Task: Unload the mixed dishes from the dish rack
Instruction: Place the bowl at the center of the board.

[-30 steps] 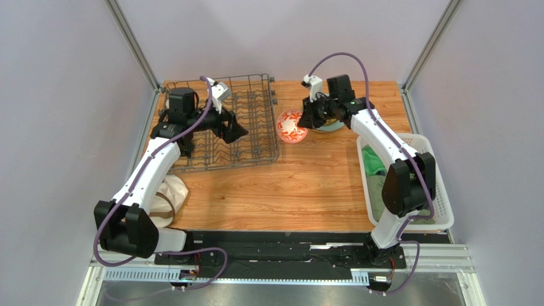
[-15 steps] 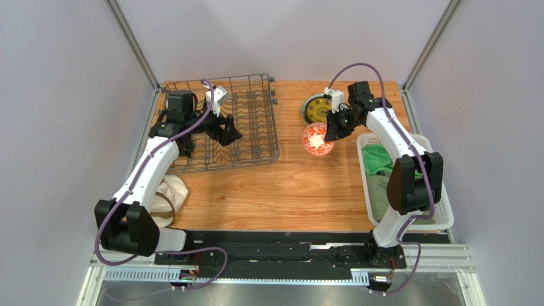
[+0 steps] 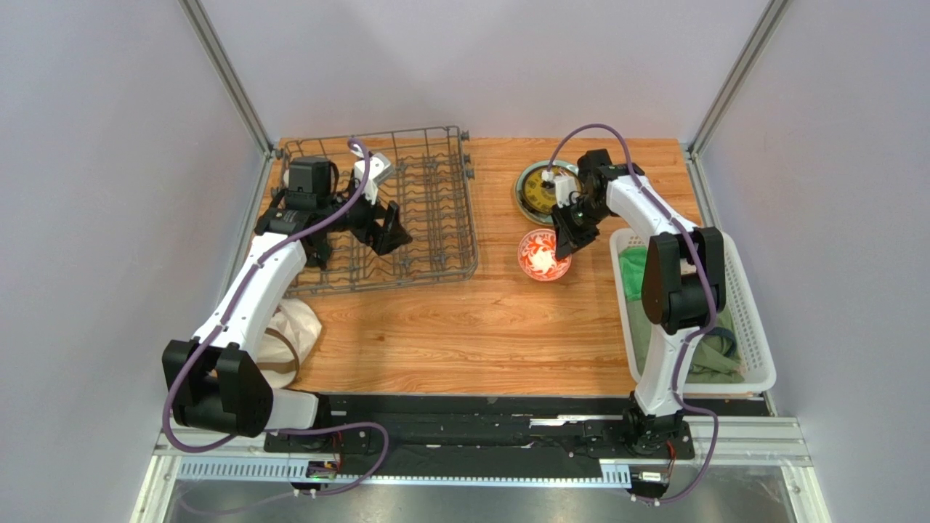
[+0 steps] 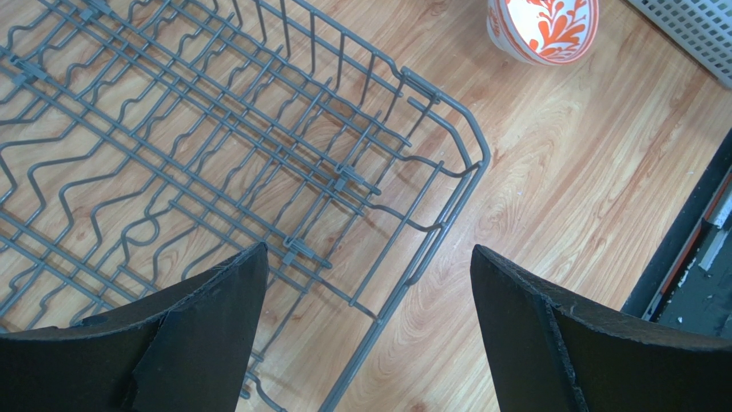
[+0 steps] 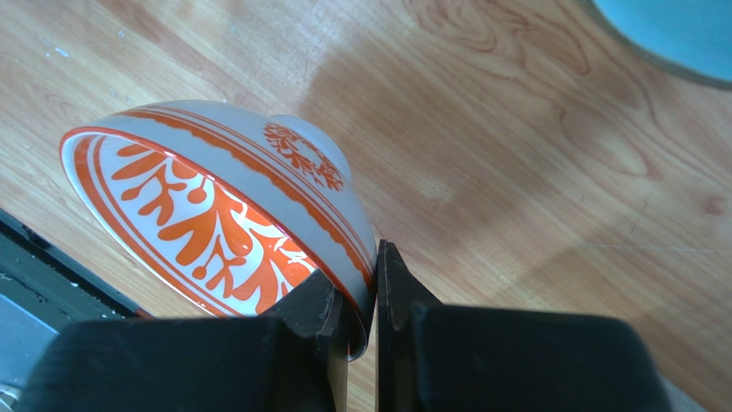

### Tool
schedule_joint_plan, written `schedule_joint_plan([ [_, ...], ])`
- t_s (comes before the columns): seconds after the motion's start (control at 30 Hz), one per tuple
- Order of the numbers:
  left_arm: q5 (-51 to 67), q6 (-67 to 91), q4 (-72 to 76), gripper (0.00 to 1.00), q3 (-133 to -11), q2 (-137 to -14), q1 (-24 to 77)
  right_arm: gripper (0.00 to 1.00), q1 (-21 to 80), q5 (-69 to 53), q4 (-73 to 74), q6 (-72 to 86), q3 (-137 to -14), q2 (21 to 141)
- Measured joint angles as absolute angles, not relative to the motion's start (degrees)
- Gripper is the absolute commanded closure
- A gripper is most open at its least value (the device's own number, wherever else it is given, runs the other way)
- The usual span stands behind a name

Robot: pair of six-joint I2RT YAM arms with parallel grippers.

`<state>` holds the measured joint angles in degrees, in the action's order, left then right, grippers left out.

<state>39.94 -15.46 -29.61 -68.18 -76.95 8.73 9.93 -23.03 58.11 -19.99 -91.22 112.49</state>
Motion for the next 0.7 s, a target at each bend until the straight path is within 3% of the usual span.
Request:
schedule_joint_plan([
  [0.7,40.0,-17.5,-31.3,0.05,-68.2,-77.5,8.7,1.0,8.6,-17.6,65.4,-23.7,-104.7,124.6],
])
